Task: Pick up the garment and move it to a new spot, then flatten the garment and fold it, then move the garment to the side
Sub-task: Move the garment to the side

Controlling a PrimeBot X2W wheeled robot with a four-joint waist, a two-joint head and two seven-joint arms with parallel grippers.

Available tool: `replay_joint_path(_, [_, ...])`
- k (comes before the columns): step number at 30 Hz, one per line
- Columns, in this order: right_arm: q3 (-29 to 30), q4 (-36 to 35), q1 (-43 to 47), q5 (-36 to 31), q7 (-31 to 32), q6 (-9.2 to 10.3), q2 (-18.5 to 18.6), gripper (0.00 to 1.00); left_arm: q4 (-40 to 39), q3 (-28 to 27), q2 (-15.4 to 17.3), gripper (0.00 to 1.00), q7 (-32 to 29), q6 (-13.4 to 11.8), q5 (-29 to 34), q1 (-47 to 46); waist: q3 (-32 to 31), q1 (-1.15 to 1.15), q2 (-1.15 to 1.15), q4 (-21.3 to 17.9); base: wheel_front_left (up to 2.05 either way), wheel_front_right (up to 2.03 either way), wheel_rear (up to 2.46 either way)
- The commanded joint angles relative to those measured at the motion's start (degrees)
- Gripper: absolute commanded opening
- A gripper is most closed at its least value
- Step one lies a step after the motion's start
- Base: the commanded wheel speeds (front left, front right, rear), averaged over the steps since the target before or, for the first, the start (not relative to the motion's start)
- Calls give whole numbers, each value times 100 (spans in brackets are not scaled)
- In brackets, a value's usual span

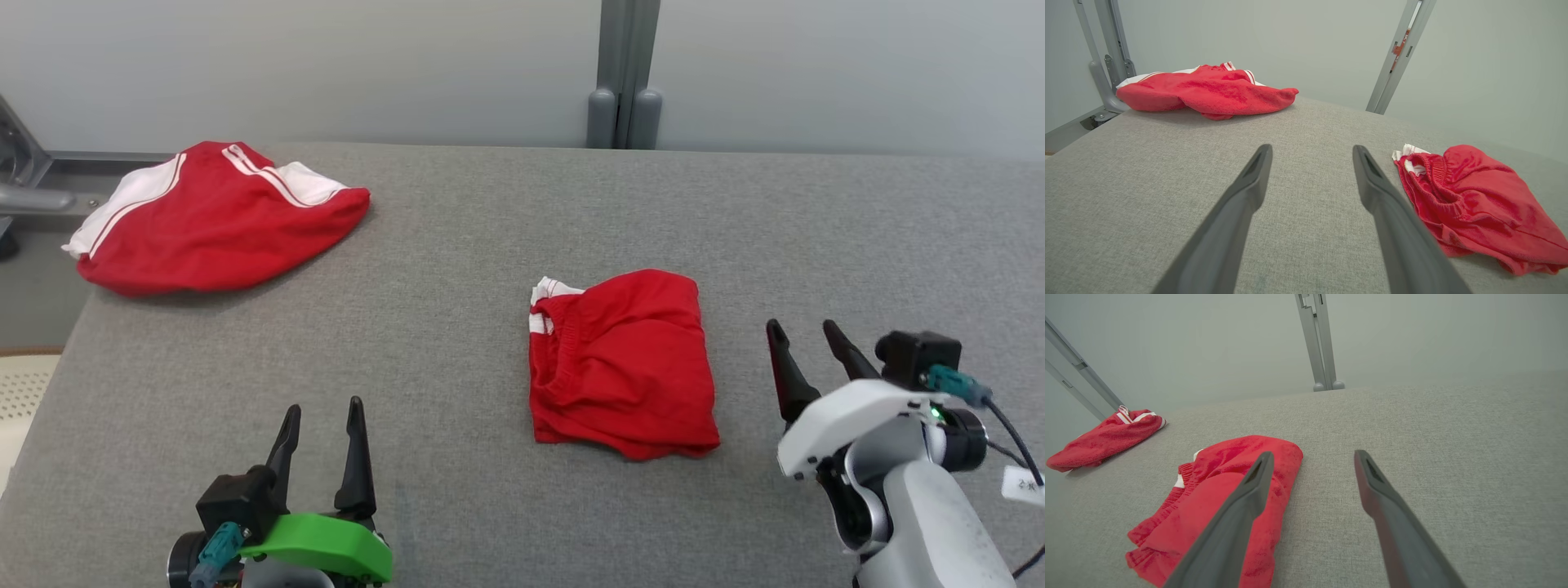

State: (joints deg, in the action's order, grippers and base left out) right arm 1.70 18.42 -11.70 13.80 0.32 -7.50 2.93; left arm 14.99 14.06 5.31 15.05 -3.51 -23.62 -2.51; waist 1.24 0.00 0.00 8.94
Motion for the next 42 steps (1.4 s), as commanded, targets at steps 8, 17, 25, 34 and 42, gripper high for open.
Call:
replay_joint_path(8, [-160,1129,-944,396,1166,4,113,100,75,-14,-102,100,18,69,66,-232,280,0,0,561,0,0,0])
replay_joint_path(17, [-263,2372,-1514,491,1752,4,340,100,97,-79,-177,100,18,133,110,-297,545,0,0,932,0,0,0])
replay_joint_path(25, [-499,2793,-1930,619,1596,7,471,0,7,-41,-209,100,18,181,205,-339,690,0,0,825,0,0,0])
replay_joint_path(34, [-942,2601,-2350,846,1219,6,1008,0,-270,201,-213,100,11,213,520,-431,940,0,0,-272,0,0,0])
replay_joint_path(42, [-876,2729,-2714,939,797,6,1087,0,-341,277,-53,100,-65,202,662,-605,1271,0,0,-1757,0,0,0])
